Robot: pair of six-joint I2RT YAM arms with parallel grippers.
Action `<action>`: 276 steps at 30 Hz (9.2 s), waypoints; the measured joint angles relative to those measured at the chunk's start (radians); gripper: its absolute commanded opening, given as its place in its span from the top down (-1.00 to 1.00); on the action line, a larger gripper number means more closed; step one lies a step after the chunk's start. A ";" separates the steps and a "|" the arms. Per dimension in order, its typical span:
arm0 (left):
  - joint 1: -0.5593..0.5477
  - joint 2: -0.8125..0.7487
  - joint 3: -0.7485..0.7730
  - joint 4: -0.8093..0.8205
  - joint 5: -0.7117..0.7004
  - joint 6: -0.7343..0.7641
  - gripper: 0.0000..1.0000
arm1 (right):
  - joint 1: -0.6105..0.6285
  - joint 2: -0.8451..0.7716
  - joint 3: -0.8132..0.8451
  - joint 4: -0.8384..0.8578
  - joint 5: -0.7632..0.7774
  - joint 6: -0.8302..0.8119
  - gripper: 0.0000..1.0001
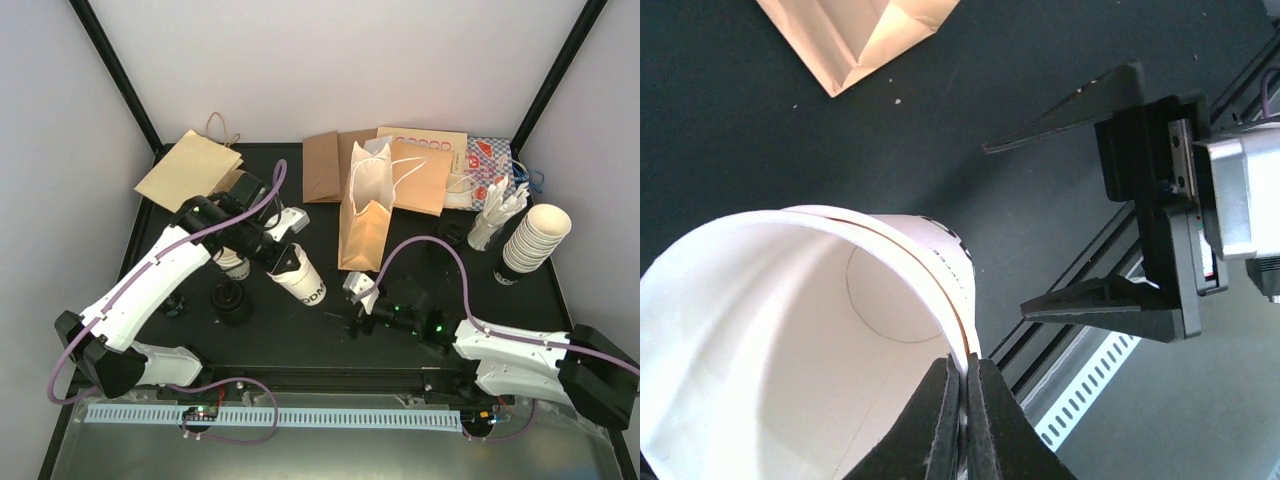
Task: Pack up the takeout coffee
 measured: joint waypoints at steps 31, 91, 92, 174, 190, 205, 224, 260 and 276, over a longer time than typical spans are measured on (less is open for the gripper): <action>-0.028 0.000 -0.004 0.013 0.056 0.000 0.91 | 0.043 0.166 0.131 -0.002 -0.019 -0.071 -0.15; -0.046 -0.052 -0.111 0.111 0.132 -0.029 0.18 | 0.044 0.060 0.039 -0.046 -0.002 -0.064 -0.13; -0.047 -0.052 -0.111 0.111 0.127 -0.029 0.18 | 0.044 0.061 0.039 -0.046 -0.002 -0.064 -0.13; -0.039 -0.101 0.021 0.000 -0.187 -0.019 0.97 | 0.044 0.062 -0.003 -0.013 0.001 -0.058 -0.21; -0.034 -0.113 0.088 -0.043 -0.531 -0.032 0.97 | 0.045 0.008 -0.053 -0.031 0.007 -0.039 -0.22; -0.009 -0.068 0.099 -0.085 -0.779 -0.081 0.97 | 0.045 -0.090 -0.098 -0.023 0.052 -0.010 -0.22; 0.023 0.022 0.019 -0.092 -0.861 -0.084 0.97 | 0.045 -0.117 -0.112 -0.024 0.063 -0.001 -0.22; 0.032 -0.079 0.130 -0.073 -0.729 -0.126 -0.80 | 0.045 -0.111 -0.112 0.001 0.062 0.001 -0.26; 0.039 -0.332 -0.137 0.225 -0.220 -0.226 -0.71 | 0.045 -0.111 -0.109 0.043 0.025 -0.081 -0.27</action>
